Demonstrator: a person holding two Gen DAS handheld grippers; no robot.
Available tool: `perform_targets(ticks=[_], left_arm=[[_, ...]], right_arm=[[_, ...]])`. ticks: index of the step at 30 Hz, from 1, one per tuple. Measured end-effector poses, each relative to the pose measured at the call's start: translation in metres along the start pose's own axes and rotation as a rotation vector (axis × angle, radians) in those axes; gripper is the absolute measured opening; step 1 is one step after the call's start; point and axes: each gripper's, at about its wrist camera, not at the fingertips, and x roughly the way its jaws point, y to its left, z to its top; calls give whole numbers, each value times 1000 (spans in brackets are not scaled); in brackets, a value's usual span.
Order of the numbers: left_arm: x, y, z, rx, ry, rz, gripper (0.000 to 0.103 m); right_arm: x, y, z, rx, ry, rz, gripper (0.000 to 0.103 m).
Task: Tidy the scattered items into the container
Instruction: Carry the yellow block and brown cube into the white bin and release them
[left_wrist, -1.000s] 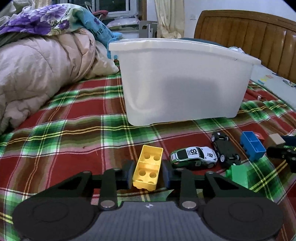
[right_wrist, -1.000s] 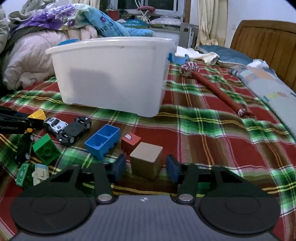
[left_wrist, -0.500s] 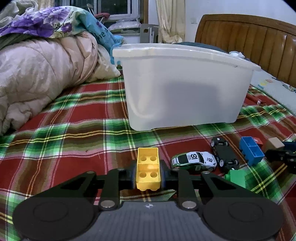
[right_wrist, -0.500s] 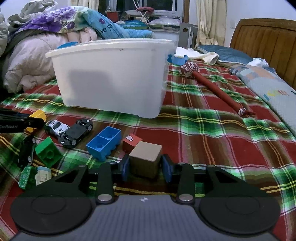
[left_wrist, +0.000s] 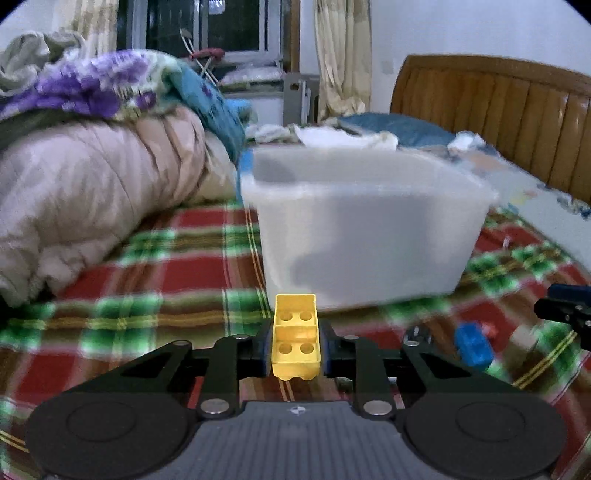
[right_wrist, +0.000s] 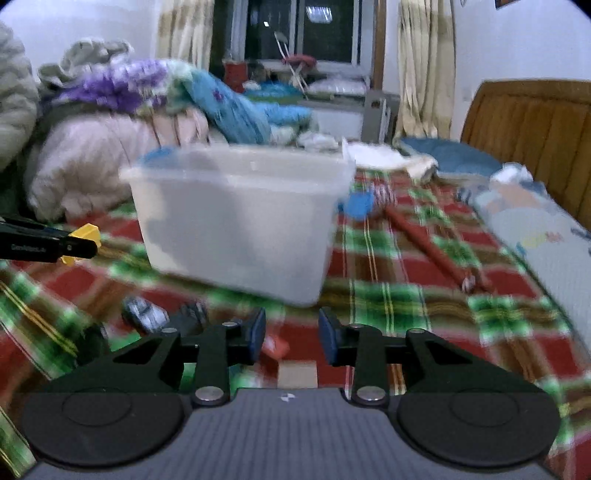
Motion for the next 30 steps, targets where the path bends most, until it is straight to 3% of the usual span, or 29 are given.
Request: perform_targets(ticks=[11, 16, 21, 29, 30], left_arm=[[-10, -2, 99, -6, -94, -27, 27], [13, -5, 133, -4, -99, -21, 28], [46, -5, 144, -20, -54, -22, 28], [81, -3, 127, -26, 19, -4, 27], [80, -2, 124, -25, 15, -3, 27]], right_arm=[[16, 0, 100, -30, -133, 37, 36], [54, -3, 130, -29, -112, 42, 36], [87, -4, 134, -32, -42, 58, 36], [103, -9, 127, -41, 26, 65, 37], [98, -9, 127, -49, 19, 64, 49]])
